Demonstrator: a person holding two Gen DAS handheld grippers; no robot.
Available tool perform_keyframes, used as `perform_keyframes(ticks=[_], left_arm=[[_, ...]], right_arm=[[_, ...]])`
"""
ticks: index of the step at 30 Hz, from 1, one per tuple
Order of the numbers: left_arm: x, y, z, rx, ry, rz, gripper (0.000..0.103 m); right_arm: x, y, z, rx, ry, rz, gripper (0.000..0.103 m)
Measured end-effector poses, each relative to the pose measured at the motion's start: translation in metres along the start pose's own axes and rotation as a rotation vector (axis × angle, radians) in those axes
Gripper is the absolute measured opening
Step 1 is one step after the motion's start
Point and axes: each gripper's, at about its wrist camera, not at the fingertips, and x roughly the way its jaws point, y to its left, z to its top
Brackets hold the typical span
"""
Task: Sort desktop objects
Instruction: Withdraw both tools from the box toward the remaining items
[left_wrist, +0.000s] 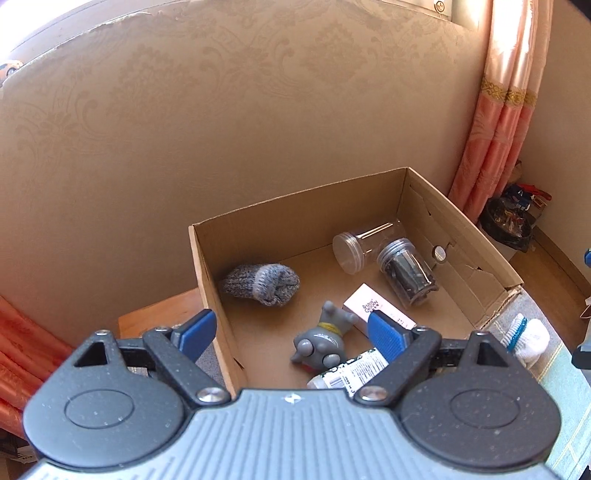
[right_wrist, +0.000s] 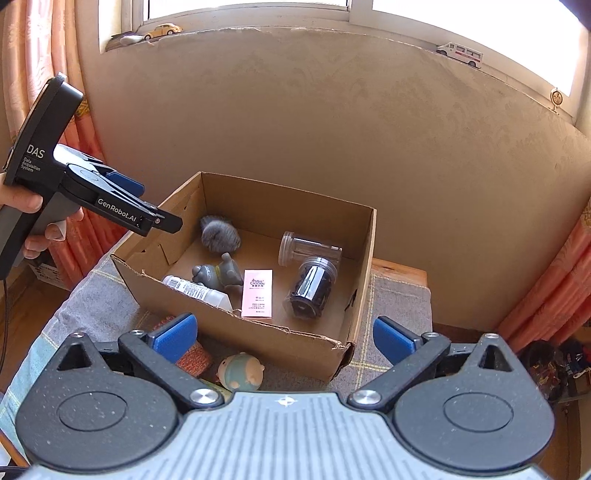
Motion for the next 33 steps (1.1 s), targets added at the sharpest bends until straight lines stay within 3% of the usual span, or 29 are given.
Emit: perform_keyframes(ticks=[10, 19, 27, 33], left_arm=[[-0.028, -0.016, -0.025, 0.025, -0.006, -0.004, 0.092], [-0.049, -0.038, -0.061, 0.057, 0.000, -0.028, 0.093], [-0.061, -0.070, -0.093, 0.128, -0.016, 0.002, 0.093], [-0.062, -0.091, -0.108, 0.114, -0.010, -0.061, 0.093]], right_arm=[[-0.015, 0.002, -0.017, 0.005, -0.001, -0.002, 0.103], [-0.015, 0.006, -0.050, -0.008, 0.043, -0.006, 0.103], [-0.013, 0.002, -0.083, 0.015, 0.077, -0.015, 0.103], [-0.004, -0.003, -0.109, 0.049, 0.132, -0.027, 0.103]])
